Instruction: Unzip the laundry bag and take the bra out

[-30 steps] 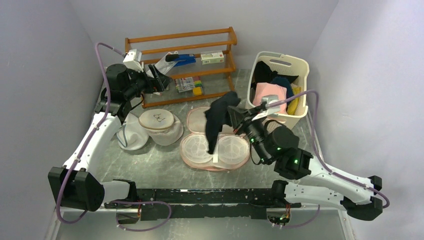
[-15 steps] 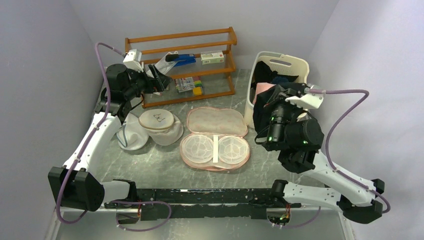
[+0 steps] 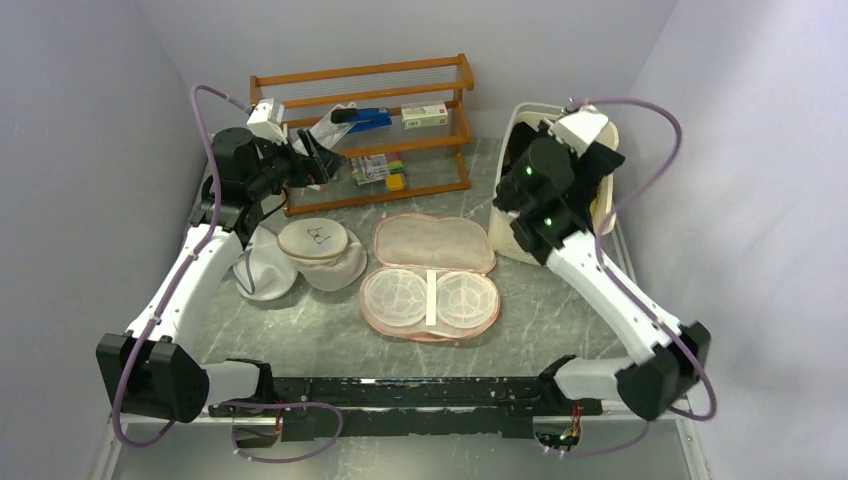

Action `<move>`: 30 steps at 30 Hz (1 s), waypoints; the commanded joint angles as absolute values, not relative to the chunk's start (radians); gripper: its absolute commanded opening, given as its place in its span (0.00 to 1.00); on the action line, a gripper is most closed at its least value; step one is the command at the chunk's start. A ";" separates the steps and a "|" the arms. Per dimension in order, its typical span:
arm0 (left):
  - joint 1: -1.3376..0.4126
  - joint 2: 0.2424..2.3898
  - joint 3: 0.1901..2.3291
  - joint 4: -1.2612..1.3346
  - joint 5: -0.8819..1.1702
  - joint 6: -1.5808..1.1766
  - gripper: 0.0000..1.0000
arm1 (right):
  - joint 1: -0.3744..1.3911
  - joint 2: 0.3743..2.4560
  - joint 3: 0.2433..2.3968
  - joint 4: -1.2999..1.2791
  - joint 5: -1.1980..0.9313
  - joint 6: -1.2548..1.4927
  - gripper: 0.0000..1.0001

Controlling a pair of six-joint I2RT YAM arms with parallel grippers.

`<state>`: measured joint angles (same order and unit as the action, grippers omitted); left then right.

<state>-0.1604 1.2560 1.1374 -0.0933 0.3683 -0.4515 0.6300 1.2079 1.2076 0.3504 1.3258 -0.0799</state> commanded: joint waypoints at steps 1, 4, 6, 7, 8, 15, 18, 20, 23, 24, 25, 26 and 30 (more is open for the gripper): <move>-0.152 1.247 1.142 -0.060 0.393 -0.457 0.99 | 0.467 1.349 1.333 0.235 1.205 0.085 0.00; -0.152 1.250 1.142 -0.061 0.393 -0.457 0.99 | 0.369 1.451 1.353 0.324 1.100 0.055 0.00; -0.152 1.253 1.142 -0.060 0.394 -0.457 0.99 | 0.320 1.516 1.390 0.292 1.038 0.112 0.00; -0.152 1.255 1.142 -0.061 0.393 -0.458 0.99 | 0.300 1.555 1.405 0.271 1.002 0.140 0.00; -0.152 1.256 1.143 -0.060 0.395 -0.459 0.99 | 0.283 1.583 1.416 0.254 0.972 0.170 0.00; -0.151 1.258 1.144 -0.063 0.391 -0.454 0.99 | 0.189 1.765 1.483 0.168 0.864 0.300 0.00; -0.147 1.263 1.142 -0.058 0.403 -0.461 0.99 | 0.128 1.888 1.560 0.150 0.743 0.285 0.25; -0.146 1.269 1.142 -0.057 0.408 -0.462 0.99 | 0.116 1.985 1.737 0.006 0.710 0.220 0.41; -0.142 1.276 1.142 -0.057 0.410 -0.465 0.99 | 0.117 2.007 1.904 -0.139 0.707 0.207 0.59; -0.138 1.277 1.142 -0.054 0.421 -0.469 0.99 | 0.117 1.981 1.894 -0.139 0.689 0.219 0.69; -0.133 1.279 1.141 -0.048 0.433 -0.475 0.99 | 0.117 1.938 1.863 -0.126 0.659 0.224 0.73; -0.126 1.279 1.138 -0.043 0.443 -0.484 0.99 | 0.117 1.896 1.812 -0.113 0.620 0.234 0.74; -0.111 1.285 1.133 -0.031 0.460 -0.496 0.99 | 0.118 1.721 1.634 -0.086 0.381 0.303 0.77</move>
<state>-0.1329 1.2778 1.1374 -0.0830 0.4095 -0.4732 0.1154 1.9015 1.7348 -0.0856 0.6079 0.2459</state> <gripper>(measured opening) 0.991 0.755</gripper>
